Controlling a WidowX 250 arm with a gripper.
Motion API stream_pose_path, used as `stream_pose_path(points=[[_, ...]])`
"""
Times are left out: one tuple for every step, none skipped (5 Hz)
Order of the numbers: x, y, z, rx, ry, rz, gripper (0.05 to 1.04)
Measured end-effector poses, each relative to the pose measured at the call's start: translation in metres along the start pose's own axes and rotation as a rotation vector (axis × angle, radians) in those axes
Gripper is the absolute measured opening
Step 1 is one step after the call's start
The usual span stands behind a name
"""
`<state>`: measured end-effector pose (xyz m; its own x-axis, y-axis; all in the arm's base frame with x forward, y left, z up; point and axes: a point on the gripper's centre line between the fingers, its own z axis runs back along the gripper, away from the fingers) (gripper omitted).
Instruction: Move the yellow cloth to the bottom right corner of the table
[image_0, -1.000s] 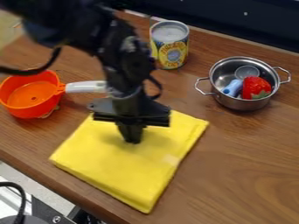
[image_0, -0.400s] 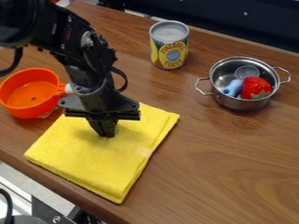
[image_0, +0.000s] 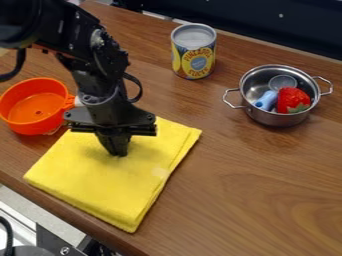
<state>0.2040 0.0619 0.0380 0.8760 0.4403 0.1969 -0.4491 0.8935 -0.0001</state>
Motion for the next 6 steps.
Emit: stream_pose_path(points=[[0.005,-0.003,0.015,-0.01,0.039,0.041,0.205],[0.017,-0.009,0.033,-0.013,0.021,0.096,0.436],[0.027,-0.012,0.051,-0.022,0.021,0.147,0.726],[0.031,-0.015,0.065,-0.048,0.042,0.15,0.971],[0.043,-0.018,0.061,-0.004,0.027,0.15,0.998],[0.064,-0.028,0.055,0.013,0.009,0.142,0.998]])
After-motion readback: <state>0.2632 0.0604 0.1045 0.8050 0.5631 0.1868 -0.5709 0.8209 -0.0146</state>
